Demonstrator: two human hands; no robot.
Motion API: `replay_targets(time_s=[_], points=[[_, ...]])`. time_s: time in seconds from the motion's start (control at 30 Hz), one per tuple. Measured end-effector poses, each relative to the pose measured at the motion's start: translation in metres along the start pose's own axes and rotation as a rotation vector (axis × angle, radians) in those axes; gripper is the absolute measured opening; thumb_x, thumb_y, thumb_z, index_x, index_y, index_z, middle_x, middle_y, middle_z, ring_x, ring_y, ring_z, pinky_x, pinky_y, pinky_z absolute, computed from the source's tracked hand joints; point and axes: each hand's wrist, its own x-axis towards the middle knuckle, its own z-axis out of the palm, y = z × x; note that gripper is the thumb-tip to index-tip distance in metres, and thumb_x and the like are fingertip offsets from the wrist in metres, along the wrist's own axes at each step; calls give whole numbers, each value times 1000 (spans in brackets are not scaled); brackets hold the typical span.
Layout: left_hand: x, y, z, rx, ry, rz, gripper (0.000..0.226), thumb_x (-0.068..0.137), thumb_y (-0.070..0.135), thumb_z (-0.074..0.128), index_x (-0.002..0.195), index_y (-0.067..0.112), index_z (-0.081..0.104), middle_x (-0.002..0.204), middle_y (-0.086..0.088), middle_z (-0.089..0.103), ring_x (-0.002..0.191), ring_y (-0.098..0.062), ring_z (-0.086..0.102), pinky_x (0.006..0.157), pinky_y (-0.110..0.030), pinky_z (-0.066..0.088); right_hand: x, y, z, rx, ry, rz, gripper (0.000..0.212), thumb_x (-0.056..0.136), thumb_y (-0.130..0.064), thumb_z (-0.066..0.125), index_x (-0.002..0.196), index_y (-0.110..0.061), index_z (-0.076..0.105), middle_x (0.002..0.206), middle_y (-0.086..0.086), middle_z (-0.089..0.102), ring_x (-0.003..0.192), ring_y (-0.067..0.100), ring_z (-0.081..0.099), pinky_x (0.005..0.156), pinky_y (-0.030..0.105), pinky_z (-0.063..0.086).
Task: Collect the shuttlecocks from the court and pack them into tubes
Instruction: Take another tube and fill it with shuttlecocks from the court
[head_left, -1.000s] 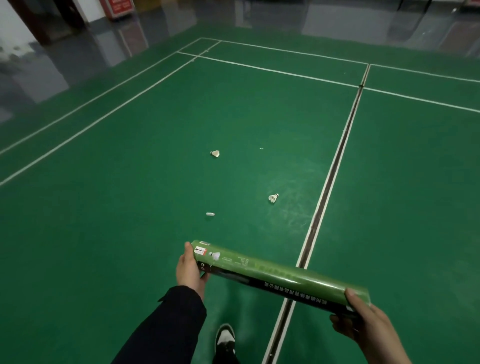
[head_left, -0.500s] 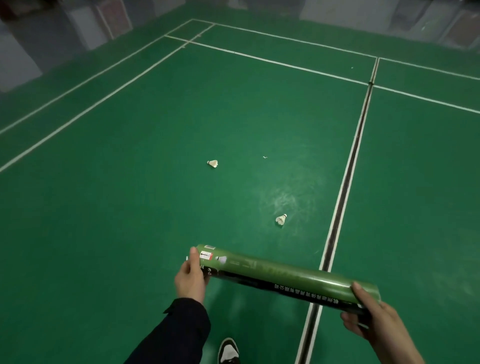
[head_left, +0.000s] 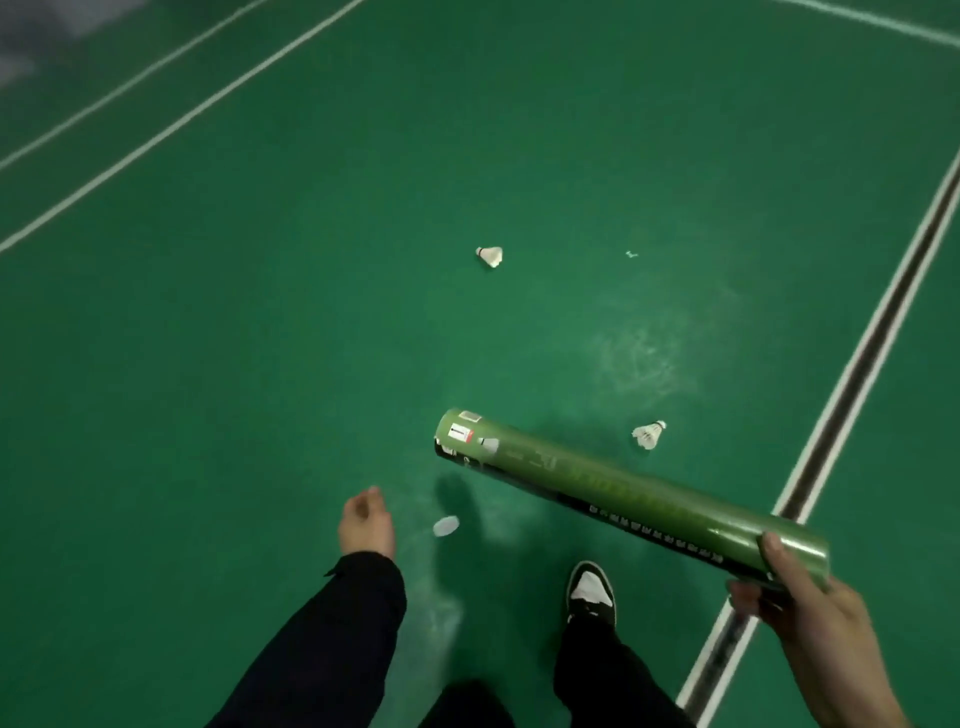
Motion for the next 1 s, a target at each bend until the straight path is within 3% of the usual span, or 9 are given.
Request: replay_targets(time_s=[0.1,0.23,0.37,0.5,0.67,0.77,0.87,0.93,1.0], points=[[74,-67,34,151,-39,-9,32,105,11,56,132,-6,58,138,-23,61,127,-35,58,107,-35,40,77,51,34,-58,-28,-59,101,43,-82,83,104,-3,73,96,12,79,78,31,77,84,39,60],[157,-141,94,239,-173,-37,30,102,5,59,130,-6,61,135,-22,62,124,-36,60,107,-36,43,171,124,64,-68,-80,-79,82,60,-65,84,107,1,71,103,21,76,73,23,72,71,32,64],[228,-187,152,343,-252,5,42,100,11,66,139,0,56,148,-20,54,132,-34,55,110,-34,42,239,184,78,-78,-91,-120,92,49,-73,88,105,-1,71,94,13,78,72,20,72,66,27,63],[288,-226,192,745,-157,93,75,96,28,71,159,22,30,168,-23,16,153,-43,22,126,-50,23,280,228,80,-62,-130,-123,61,66,-52,76,103,-4,71,91,14,77,64,19,70,63,25,62],[316,-257,187,904,134,218,55,95,29,66,145,23,46,154,-19,34,138,-42,34,110,-53,36,300,254,72,-105,-174,-103,33,81,-42,68,95,-12,74,82,10,77,61,17,70,58,25,61],[341,-261,151,820,294,28,81,95,40,64,161,28,19,172,-18,2,156,-43,9,119,-66,18,305,256,74,-137,-185,-58,68,68,-64,82,111,-14,66,87,12,77,63,19,71,55,29,61],[371,-279,115,788,239,-154,82,100,55,51,165,32,6,173,-14,-8,158,-42,-3,120,-70,10,336,278,48,-128,-180,-57,94,54,-73,87,121,-11,64,91,13,77,62,21,71,54,31,60],[376,-290,104,711,203,-124,71,105,45,50,164,25,18,173,-15,3,157,-42,5,122,-64,15,331,274,63,-78,-223,-102,75,69,-64,82,119,-11,67,92,11,77,60,18,70,52,29,59],[372,-301,101,713,235,9,57,106,26,53,159,13,35,170,-20,17,153,-43,18,122,-54,22,315,267,98,-32,-304,-118,29,86,-46,68,101,-22,74,85,5,77,57,14,68,50,26,58]])
